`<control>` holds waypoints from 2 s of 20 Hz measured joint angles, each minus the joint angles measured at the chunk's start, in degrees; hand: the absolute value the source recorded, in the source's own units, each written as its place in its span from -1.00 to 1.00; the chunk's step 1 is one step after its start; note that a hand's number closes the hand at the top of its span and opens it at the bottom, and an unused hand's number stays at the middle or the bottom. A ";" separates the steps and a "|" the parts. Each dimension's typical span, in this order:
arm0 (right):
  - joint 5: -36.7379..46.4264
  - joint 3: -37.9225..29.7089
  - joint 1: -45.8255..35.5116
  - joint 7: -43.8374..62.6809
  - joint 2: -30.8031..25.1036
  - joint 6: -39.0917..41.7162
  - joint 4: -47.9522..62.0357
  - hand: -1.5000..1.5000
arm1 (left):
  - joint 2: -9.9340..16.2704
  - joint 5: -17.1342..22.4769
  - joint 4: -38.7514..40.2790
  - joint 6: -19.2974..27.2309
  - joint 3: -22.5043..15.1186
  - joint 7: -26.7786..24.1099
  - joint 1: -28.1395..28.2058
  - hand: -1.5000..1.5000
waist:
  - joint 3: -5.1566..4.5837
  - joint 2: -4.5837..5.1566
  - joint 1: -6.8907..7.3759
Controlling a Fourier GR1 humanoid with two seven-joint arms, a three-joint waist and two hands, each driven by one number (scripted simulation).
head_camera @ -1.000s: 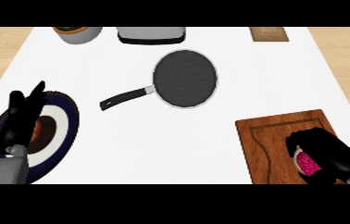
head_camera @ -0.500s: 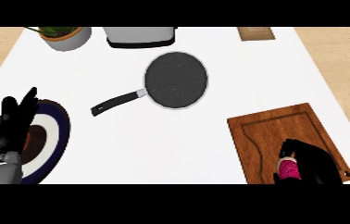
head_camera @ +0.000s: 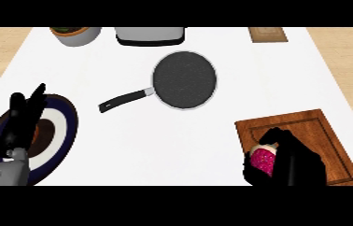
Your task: Pick the cupcake from the cutting board and place it in the pan
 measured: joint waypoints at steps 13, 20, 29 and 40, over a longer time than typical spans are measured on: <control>-7.85 1.20 -31.89 16.93 0.39 -5.10 20.83 1.00 | -0.17 -0.68 1.91 -0.85 -0.32 -1.86 -1.63 0.00 | 0.15 0.82 2.13; -17.23 -7.45 -44.82 13.72 0.42 -16.42 41.86 1.00 | -1.29 -1.09 2.24 -0.54 -1.05 -1.80 -2.54 0.00 | 0.19 1.16 2.99; -28.97 -14.83 -56.37 3.54 0.51 -32.51 71.33 1.00 | -2.51 -1.71 1.52 -0.54 -2.41 -1.33 -3.41 0.00 | 0.25 1.72 4.50; -48.06 -21.82 -62.31 -12.55 0.59 -42.33 85.86 -1.00 | -2.32 -1.87 1.86 -1.49 -3.10 -1.15 -6.16 0.00 | 0.43 2.91 7.34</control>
